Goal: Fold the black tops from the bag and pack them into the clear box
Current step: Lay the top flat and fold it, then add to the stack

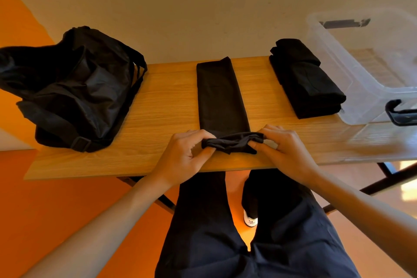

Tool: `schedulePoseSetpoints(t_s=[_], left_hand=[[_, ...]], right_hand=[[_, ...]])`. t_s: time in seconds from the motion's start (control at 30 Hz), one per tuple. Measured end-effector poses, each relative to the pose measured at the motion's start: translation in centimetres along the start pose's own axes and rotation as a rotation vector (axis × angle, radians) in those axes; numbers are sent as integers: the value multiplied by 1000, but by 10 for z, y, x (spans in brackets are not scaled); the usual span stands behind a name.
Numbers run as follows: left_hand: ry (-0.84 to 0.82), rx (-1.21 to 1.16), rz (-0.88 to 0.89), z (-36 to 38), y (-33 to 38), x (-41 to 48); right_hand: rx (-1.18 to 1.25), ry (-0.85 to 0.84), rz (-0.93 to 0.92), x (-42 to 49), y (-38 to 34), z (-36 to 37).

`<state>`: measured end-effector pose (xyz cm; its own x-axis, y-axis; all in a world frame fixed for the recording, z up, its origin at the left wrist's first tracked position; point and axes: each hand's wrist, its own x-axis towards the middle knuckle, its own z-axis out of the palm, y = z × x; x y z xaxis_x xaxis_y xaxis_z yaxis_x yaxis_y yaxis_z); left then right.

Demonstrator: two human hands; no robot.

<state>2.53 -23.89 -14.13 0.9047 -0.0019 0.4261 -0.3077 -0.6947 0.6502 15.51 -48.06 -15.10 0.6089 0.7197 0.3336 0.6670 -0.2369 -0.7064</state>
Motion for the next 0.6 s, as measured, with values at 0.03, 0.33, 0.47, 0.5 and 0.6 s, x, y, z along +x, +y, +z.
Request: schedulePoseSetpoints(t_s=[0.03, 0.33, 0.47, 0.5, 0.6], left_hand=[[11, -44, -38, 0, 2, 3], [113, -288, -229, -4, 1, 23], [179, -390, -314, -4, -3, 36], [193, -416, -339, -4, -4, 39], [200, -424, -410, -4, -9, 51]], right_hand=[[29, -1, 14, 3, -2, -1], [218, 32, 96, 25, -5, -9], [316, 28, 129, 39, -6, -8], [319, 30, 140, 44, -5, -7], [318, 32, 195, 57, -2, -4]])
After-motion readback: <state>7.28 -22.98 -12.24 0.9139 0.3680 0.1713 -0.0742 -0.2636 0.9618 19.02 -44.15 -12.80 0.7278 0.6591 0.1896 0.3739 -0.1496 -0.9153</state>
